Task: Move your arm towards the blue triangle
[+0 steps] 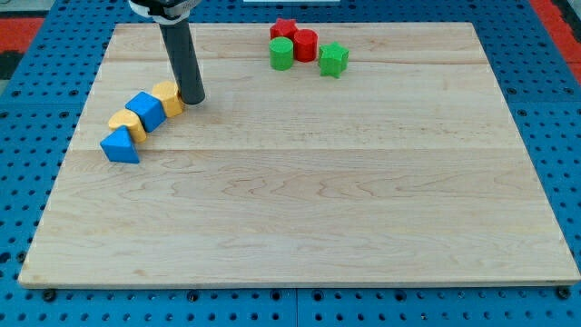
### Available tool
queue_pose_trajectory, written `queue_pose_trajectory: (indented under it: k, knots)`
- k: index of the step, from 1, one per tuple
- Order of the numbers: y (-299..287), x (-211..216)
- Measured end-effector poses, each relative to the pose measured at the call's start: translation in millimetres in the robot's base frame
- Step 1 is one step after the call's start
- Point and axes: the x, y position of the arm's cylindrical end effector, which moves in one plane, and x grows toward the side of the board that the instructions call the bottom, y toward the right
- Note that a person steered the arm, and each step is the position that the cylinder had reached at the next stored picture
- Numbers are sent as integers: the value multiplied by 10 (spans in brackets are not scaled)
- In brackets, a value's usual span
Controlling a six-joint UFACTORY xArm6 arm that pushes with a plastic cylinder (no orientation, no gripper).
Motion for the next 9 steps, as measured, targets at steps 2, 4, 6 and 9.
queue_pose_trajectory:
  k: [2, 4, 6, 9]
  knots:
    - [33, 0]
    - [184, -72]
    - [176, -75]
    - [754, 54]
